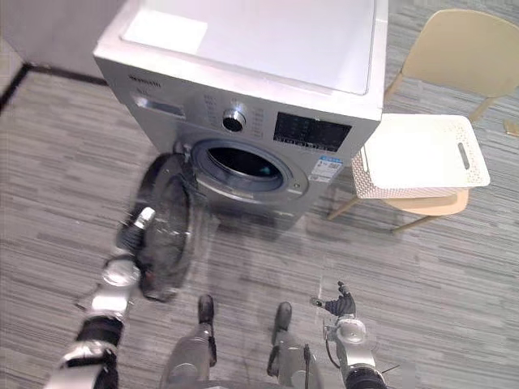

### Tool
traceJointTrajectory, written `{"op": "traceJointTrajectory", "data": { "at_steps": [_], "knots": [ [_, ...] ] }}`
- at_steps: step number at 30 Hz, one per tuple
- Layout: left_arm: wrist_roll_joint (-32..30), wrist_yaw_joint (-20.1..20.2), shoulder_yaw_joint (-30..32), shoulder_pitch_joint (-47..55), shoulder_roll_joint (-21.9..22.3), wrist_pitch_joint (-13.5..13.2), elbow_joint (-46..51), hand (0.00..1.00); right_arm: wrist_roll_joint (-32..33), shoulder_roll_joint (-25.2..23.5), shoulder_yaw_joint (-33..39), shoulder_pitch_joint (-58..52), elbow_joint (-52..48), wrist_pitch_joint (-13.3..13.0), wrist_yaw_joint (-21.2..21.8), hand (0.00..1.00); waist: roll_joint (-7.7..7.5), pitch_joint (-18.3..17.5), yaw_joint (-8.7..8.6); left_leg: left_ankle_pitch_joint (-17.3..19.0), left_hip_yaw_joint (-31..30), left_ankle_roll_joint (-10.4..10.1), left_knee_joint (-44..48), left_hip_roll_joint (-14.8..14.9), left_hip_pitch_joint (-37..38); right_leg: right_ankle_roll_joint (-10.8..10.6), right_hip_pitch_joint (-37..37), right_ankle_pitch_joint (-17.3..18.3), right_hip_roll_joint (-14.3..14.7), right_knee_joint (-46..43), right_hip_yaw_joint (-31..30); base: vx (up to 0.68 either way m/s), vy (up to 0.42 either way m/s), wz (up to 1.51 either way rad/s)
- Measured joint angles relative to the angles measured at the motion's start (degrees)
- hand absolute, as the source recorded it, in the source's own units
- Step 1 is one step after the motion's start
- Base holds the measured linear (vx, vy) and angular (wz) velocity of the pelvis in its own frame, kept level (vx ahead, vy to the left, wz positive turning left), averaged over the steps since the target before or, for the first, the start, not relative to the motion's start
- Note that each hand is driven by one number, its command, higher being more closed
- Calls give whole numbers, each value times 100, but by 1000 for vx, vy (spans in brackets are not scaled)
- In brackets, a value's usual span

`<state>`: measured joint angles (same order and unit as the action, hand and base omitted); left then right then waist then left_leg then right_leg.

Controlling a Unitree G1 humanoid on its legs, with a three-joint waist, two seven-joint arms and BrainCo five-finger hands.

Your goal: Pick up the laundry basket with both hands and put the clothes into the washing machine.

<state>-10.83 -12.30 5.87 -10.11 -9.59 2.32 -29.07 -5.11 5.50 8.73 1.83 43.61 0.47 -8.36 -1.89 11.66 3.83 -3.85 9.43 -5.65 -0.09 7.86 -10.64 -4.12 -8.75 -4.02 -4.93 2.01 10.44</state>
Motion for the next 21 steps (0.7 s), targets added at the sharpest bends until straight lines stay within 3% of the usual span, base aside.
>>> {"op": "traceJointTrajectory", "data": {
  "at_steps": [1,4,9,11,12,15,19,21],
  "knots": [
    [20,43,-357,193,280,-1,49,0,-30,-2,33,10,-3,4,36,0,102,-67,-9,8,7,12,-29,-58,107,-48,98,35,-54,0,2,83,54,7],
    [124,150,-818,225,429,1,61,0,-133,-8,35,57,-2,9,93,0,223,-146,-28,-14,10,42,-118,-106,183,-58,140,48,-95,-2,21,25,44,6],
    [135,206,-1292,-77,456,64,109,0,-238,12,33,98,2,21,81,0,264,-152,-349,-43,146,79,-208,-117,170,-65,-58,57,-108,-93,-94,-31,14,-13],
    [200,142,-1299,-394,476,114,100,0,-290,89,32,83,0,79,80,0,359,-147,-472,-44,228,78,-238,-131,36,-68,-265,32,-120,-94,-186,-57,22,-33],
    [261,47,-1285,-803,448,122,-74,0,-375,186,30,77,0,119,78,0,475,-136,-556,-105,349,111,-332,-151,-90,-98,-488,-5,-130,-80,-297,-40,15,-32],
    [588,-176,-1194,-1909,90,127,-916,0,-412,343,-40,128,-1,129,60,0,584,-70,-689,-283,585,170,-519,-185,-310,-113,-911,-262,-124,-12,-548,-28,10,-42],
    [1032,-441,-1075,-3703,-997,154,-2173,0,-402,307,-97,244,-215,126,-138,0,386,208,-943,-330,888,207,-522,-182,-570,-109,-1274,-514,-103,129,-859,-16,13,-38],
    [1142,-541,-1025,-4094,-1349,238,-2367,0,-396,248,-195,91,-612,96,-317,0,311,280,-926,-349,1001,231,-521,-155,-785,-103,-1507,-627,-116,214,-980,-23,14,-24]
  ]
}}
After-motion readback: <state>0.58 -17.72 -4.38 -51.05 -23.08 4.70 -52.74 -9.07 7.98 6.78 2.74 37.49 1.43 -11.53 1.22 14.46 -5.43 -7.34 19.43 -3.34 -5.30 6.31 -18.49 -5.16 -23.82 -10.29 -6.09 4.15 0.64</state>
